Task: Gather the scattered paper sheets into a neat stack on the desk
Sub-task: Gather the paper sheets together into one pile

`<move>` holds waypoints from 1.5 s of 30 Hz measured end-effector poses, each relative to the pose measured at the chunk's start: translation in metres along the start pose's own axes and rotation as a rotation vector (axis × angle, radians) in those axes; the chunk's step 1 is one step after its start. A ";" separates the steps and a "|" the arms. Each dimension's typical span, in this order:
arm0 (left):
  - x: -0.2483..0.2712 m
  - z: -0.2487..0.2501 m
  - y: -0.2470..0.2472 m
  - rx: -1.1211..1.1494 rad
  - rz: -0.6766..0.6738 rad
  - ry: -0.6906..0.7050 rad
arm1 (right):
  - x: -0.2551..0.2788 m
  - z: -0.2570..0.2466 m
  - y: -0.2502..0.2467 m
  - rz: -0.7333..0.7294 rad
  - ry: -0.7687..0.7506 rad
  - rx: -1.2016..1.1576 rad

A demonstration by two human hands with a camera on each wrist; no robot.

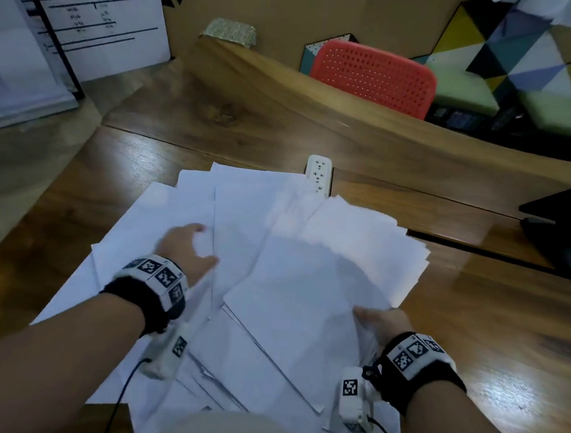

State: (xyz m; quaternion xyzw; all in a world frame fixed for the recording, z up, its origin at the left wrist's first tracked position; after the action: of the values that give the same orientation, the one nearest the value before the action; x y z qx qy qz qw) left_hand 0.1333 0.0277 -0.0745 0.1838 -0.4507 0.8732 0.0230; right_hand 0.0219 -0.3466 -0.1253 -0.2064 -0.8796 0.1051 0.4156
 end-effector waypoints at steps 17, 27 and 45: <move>0.012 0.013 0.040 0.520 -0.318 -0.131 | 0.015 -0.015 0.009 -0.246 -0.094 -0.332; 0.062 0.064 0.035 0.713 -0.429 0.121 | 0.015 -0.044 0.022 -0.272 -0.240 -0.438; 0.035 -0.055 -0.013 0.259 0.089 -0.252 | 0.015 -0.028 0.029 -0.379 -0.244 -0.445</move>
State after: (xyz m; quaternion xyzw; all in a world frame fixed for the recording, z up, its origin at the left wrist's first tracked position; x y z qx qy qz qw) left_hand 0.0866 0.0743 -0.0813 0.2728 -0.3417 0.8942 -0.0962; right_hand 0.0428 -0.3134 -0.1079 -0.1104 -0.9472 -0.1454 0.2636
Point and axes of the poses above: each hand's wrist, its own x-axis away from the middle knuckle, its own y-axis out of the palm, z = x × y, the point moved 8 cm from there along -x, towards the middle knuckle
